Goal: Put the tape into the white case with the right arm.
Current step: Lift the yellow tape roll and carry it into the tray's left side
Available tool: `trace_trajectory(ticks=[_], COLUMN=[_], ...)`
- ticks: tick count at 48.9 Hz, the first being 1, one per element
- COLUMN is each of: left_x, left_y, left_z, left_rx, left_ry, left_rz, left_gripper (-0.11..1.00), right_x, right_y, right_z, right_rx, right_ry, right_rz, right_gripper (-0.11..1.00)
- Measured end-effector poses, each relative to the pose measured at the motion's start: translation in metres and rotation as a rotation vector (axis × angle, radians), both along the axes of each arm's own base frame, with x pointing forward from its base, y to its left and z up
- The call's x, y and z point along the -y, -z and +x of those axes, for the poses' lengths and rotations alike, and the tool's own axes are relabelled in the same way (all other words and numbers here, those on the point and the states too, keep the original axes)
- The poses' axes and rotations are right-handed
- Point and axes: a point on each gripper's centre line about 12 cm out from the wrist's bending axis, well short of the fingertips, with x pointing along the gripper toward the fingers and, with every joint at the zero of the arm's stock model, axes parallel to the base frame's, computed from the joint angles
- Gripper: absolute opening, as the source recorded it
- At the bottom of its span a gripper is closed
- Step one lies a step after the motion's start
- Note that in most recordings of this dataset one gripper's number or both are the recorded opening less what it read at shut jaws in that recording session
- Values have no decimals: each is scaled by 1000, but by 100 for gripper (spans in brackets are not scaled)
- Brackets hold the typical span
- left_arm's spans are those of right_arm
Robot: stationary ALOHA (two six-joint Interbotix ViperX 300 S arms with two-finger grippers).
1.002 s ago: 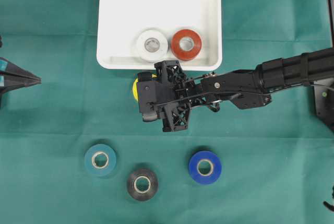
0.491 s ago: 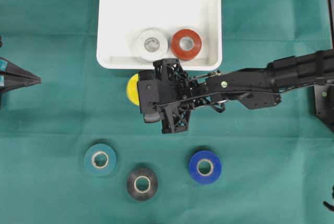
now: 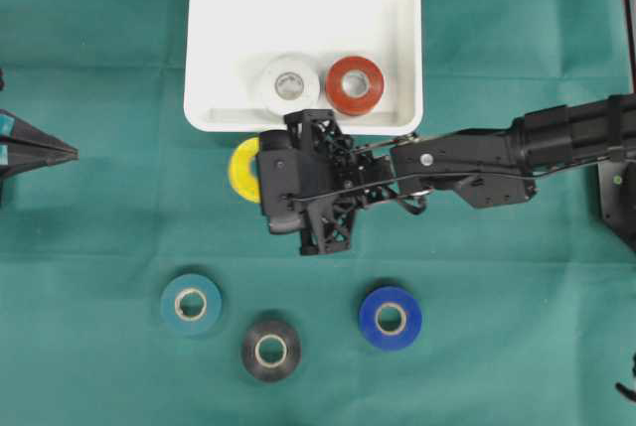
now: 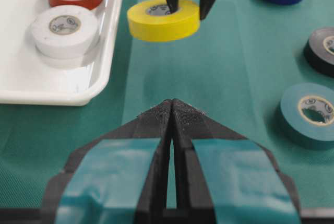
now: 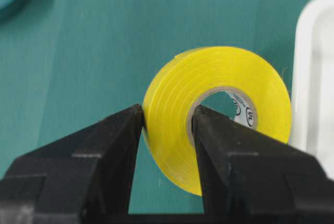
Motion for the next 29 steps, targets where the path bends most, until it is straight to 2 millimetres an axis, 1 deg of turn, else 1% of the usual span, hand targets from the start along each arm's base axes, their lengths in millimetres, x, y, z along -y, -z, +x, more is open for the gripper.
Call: trace_trajectory(ticks=[9, 12, 22, 26, 29], left_x=[0, 0, 0, 0, 0], left_y=[0, 0, 0, 0, 0], left_z=[0, 0, 0, 0, 0], left_rx=[2, 2, 2, 2, 0], left_ry=[-2, -2, -2, -2, -2], left_rz=[0, 0, 0, 0, 0], left_gripper=[1, 1, 1, 1, 1], right_x=[-1, -2, 1, 9, 19], right_y=[-5, -6, -9, -9, -10], right_z=[24, 29, 32, 32, 33], right_rx=[38, 45, 54, 52, 54], right_ry=[1, 0, 7, 24, 43], right_rz=[4, 2, 2, 3, 1], right_gripper=[3, 3, 3, 3, 3])
